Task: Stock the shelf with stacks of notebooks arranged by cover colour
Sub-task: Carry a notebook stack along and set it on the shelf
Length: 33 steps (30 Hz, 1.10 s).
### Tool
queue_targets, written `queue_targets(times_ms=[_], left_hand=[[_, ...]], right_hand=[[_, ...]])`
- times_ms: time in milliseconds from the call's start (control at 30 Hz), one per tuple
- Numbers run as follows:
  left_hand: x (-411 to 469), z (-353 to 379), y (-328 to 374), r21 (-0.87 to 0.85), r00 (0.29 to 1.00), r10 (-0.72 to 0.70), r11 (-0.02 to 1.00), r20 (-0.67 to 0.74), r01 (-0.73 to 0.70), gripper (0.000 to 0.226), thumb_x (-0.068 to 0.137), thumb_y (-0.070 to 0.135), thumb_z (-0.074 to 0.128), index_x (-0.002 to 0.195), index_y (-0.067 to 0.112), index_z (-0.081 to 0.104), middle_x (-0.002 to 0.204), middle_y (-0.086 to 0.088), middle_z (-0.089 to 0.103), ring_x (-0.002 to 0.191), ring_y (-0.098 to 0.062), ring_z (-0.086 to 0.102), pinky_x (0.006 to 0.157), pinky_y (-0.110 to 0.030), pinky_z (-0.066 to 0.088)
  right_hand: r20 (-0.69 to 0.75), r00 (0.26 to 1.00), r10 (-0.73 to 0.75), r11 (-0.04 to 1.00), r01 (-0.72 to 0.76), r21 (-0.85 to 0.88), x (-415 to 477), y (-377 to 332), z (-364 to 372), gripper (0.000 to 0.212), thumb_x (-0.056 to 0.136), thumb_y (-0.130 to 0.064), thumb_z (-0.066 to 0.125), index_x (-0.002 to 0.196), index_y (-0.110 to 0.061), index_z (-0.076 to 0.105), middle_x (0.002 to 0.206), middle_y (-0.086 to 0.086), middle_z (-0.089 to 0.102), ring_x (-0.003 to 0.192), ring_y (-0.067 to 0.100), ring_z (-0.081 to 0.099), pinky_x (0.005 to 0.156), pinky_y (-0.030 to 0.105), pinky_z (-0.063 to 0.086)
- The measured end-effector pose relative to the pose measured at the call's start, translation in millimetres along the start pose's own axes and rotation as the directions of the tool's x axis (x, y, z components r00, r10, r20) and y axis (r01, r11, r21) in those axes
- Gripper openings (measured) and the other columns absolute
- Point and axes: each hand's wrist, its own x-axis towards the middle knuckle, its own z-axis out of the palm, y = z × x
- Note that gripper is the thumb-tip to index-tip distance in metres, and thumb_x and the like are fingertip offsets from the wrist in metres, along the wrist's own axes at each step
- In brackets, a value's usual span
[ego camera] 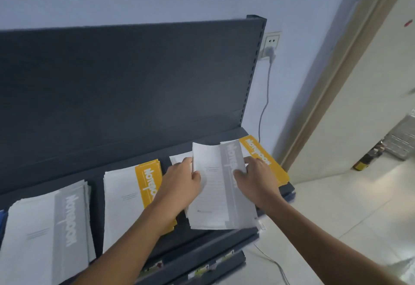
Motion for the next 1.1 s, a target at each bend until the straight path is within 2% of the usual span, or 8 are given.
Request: queue_targets(times_ms=[100,267,367,500,567,733,933,1100], left_hand=[[12,5,-1,0.006,0.999,-0.024,1.0,-0.038,0.024,0.027,0.1,0.024,0.049,0.126,0.021,0.058,0.087,0.001,0.067,0.075,-0.017,0.063,0.063,-0.03,0.048],[22,12,-13,-0.007,0.988,-0.097,0.995,-0.121,0.097,0.023,0.1,0.024,0.054,0.12,0.018,0.063,0.079,0.004,0.063,0.069,-0.009,0.057,0.056,-0.021,0.037],[19,16,-21,-0.019,0.976,-0.153,0.988,-0.153,0.152,0.023,0.1,0.025,0.056,0.121,0.018,0.063,0.085,0.005,0.064,0.071,-0.008,0.055,0.061,-0.02,0.038],[21,22,-28,0.018,0.963,-0.19,0.98,-0.193,0.197,0.026,0.101,0.027,0.058,0.124,0.016,0.06,0.088,0.007,0.061,0.069,-0.005,0.051,0.061,-0.017,0.037],[21,26,-28,0.043,0.96,-0.204,0.976,-0.194,0.216,0.027,0.1,0.027,0.058,0.124,0.015,0.06,0.091,0.005,0.063,0.074,-0.01,0.054,0.064,-0.02,0.039],[20,33,-28,0.092,0.95,-0.247,0.959,-0.189,0.268,0.034,0.099,0.031,0.059,0.128,0.014,0.059,0.099,-0.001,0.067,0.086,-0.017,0.061,0.07,-0.026,0.045],[20,33,-24,0.121,0.932,-0.286,0.941,-0.222,0.317,0.038,0.094,0.035,0.065,0.126,0.015,0.058,0.1,0.002,0.065,0.087,-0.016,0.063,0.068,-0.027,0.05],[18,29,-18,0.129,0.899,-0.313,0.922,-0.308,0.365,0.041,0.093,0.038,0.065,0.126,0.015,0.057,0.096,0.003,0.062,0.084,-0.015,0.058,0.062,-0.024,0.04]], right_hand=[[0.038,0.998,-0.047,0.998,0.048,-0.032,22,0,3,0.032,0.093,-0.027,0.052,0.119,-0.013,0.065,0.104,0.005,0.065,0.086,0.022,0.059,0.062,0.032,0.045],[0.08,0.989,-0.122,0.99,0.127,-0.066,52,-6,19,0.028,0.091,-0.027,0.054,0.111,-0.012,0.065,0.096,0.004,0.065,0.083,0.023,0.059,0.057,0.033,0.039],[0.098,0.986,-0.134,0.99,0.138,-0.031,58,-12,29,0.03,0.089,-0.027,0.057,0.115,-0.012,0.062,0.101,0.002,0.063,0.084,0.023,0.059,0.062,0.033,0.045],[0.15,0.974,-0.172,0.981,0.183,-0.063,66,-13,38,0.027,0.086,-0.034,0.056,0.101,-0.012,0.056,0.097,0.002,0.06,0.075,0.02,0.054,0.056,0.033,0.042],[0.209,0.959,-0.193,0.972,0.216,-0.095,67,-11,41,0.035,0.084,-0.038,0.058,0.106,-0.01,0.054,0.099,0.003,0.058,0.075,0.022,0.052,0.054,0.032,0.036],[0.29,0.918,-0.269,0.943,0.312,-0.114,70,-5,46,0.03,0.083,-0.039,0.061,0.093,-0.015,0.046,0.092,0.0,0.051,0.074,0.019,0.051,0.05,0.026,0.032],[0.292,0.892,-0.346,0.905,0.399,-0.147,75,-3,45,0.042,0.089,-0.039,0.061,0.119,-0.012,0.05,0.111,0.006,0.055,0.088,0.023,0.057,0.067,0.029,0.045],[0.239,0.878,-0.414,0.88,0.454,-0.142,80,-1,33,0.042,0.093,-0.04,0.057,0.124,-0.013,0.051,0.11,0.003,0.055,0.091,0.023,0.058,0.064,0.031,0.043]])
